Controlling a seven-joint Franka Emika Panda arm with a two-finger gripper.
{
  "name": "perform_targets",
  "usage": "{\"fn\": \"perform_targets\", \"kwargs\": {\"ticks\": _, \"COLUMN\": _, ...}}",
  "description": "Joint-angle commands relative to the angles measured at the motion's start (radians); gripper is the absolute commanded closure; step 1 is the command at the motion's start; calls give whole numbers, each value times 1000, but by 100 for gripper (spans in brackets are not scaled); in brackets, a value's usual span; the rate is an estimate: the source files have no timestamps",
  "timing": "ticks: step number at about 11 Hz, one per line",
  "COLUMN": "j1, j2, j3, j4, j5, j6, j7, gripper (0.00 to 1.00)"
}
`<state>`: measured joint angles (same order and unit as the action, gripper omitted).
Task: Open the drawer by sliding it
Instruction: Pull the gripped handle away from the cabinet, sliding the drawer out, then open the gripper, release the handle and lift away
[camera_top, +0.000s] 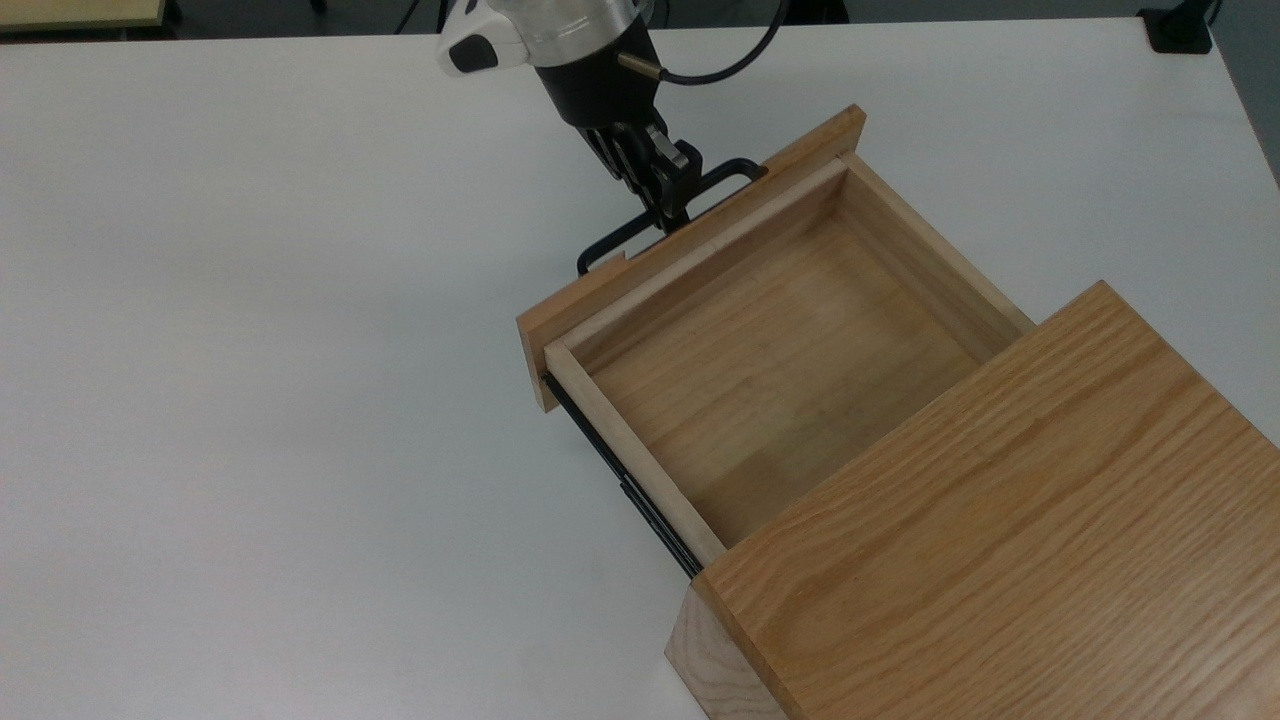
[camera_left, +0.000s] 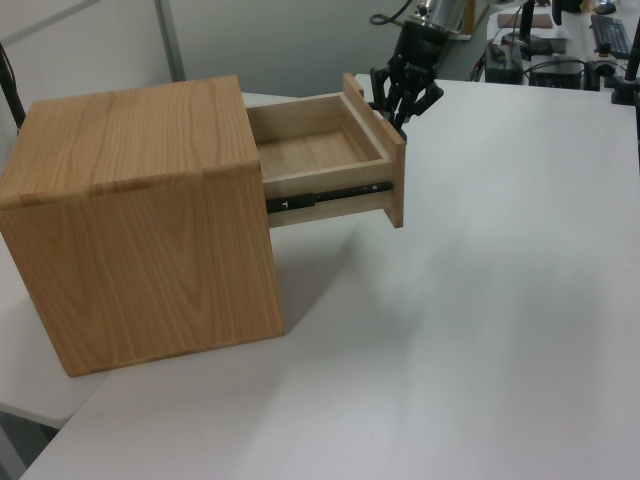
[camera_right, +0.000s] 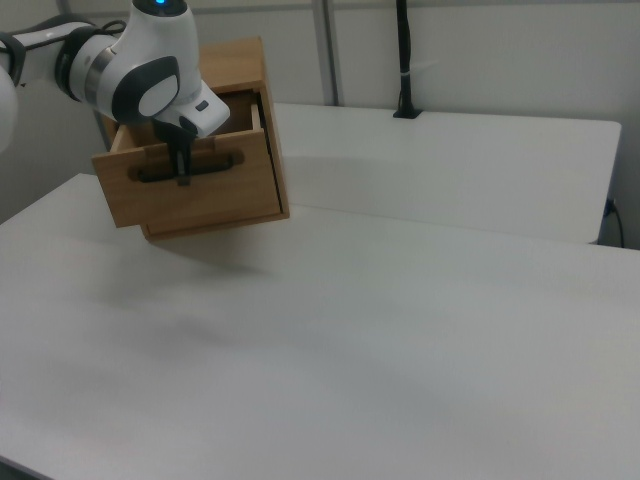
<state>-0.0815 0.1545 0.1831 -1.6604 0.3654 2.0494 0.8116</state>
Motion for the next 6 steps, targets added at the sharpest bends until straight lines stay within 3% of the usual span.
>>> {"fn": "perform_targets", "kwargs": {"ticks": 1, "j1": -36, "j2": -72, "j3": -13, "j4": -45, "j5": -35, "j6": -105, "j7": -89, "gripper": 68}}
{"fn": "perform_targets", "kwargs": {"ticks": 2, "j1": -47, "j2": -76, "j3": -13, "j4": -44, "j5": -36, "j6": -135, "j7": -88, "gripper": 20}}
{"fn": "perform_targets", "kwargs": {"ticks": 3, "j1": -49, "j2": -78, "j3": -13, "j4": -42, "j5": -37, "j6": -147, "j7": -85, "gripper": 0}}
{"fn": "perform_targets", "kwargs": {"ticks": 6, "j1": -73, "j2": -107, "j3": -22, "j4": 17, "j5": -37, "j6": -263, "j7": -88, "gripper": 0}}
